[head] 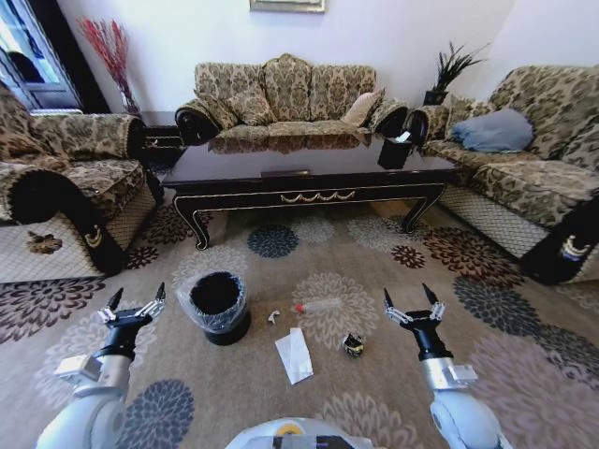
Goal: Move to the front of the table and pick up the trash from the floor, then place it into the trash bin.
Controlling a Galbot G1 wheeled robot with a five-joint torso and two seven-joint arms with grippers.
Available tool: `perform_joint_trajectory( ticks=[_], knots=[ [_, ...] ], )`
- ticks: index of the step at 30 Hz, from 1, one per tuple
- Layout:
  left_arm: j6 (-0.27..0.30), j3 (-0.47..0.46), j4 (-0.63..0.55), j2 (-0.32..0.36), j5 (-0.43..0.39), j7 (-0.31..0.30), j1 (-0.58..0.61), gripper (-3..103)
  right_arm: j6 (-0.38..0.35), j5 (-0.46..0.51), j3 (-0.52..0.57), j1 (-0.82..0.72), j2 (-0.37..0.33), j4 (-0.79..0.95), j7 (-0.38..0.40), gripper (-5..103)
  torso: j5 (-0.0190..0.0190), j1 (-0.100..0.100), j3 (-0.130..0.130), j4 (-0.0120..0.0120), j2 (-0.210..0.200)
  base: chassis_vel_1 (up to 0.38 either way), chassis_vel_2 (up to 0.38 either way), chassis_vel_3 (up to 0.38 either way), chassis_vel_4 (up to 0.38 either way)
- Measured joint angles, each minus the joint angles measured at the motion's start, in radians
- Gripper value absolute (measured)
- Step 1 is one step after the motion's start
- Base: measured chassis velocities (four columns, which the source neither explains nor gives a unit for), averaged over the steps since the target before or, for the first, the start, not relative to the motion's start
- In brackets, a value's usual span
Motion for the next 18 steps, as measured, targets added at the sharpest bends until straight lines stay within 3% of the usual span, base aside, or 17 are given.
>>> perform_joint_trajectory(
  ticks=[7,10,11,14,15,17,18],
  knots=[
    [0.006,0.003,0.000,-0.001,-0.003,-0.009,-0.006,100,0.026,0.003,-0.007,0.010,0.004,-0.006,-0.001,100,0.0000,0.000,0.000,0.0001,0.000,-0.069,0.082,0.081,-0.077],
    [0.081,0.013,-0.047,-0.003,-0.053,-0.069,-0.015,100,0.034,0.006,-0.010,0.012,0.005,-0.007,-0.001,100,-0.0001,0.000,0.000,0.0001,0.000,-0.008,0.016,0.018,-0.008],
    [0.081,0.013,-0.047,-0.003,-0.053,-0.069,-0.015,100,0.034,0.006,-0.010,0.012,0.005,-0.007,-0.001,100,-0.0001,0.000,0.000,0.0001,0.000,0.000,0.000,0.000,0.000],
    [0.183,0.012,-0.104,0.027,-0.139,-0.148,-0.038,100,0.052,0.006,-0.012,0.016,0.001,-0.010,-0.006,100,0.0000,0.000,0.000,0.0000,0.000,0.000,0.000,0.000,0.000],
    [0.183,0.012,-0.104,0.027,-0.139,-0.148,-0.038,100,0.052,0.006,-0.012,0.016,0.001,-0.010,-0.006,100,0.0000,0.000,0.000,0.0000,0.000,0.000,0.000,0.000,0.000],
    [0.296,0.007,-0.136,0.071,-0.244,-0.226,-0.065,100,0.061,0.006,-0.016,0.022,0.000,-0.015,-0.006,100,-0.0001,0.000,0.000,0.0004,0.000,0.000,0.000,0.000,0.000],
    [0.414,0.006,-0.152,0.120,-0.339,-0.300,-0.094,100,0.066,0.002,-0.021,0.026,0.000,-0.019,-0.004,100,0.0002,0.000,0.000,-0.0001,0.000,0.000,0.000,0.000,0.000]
  ],
)
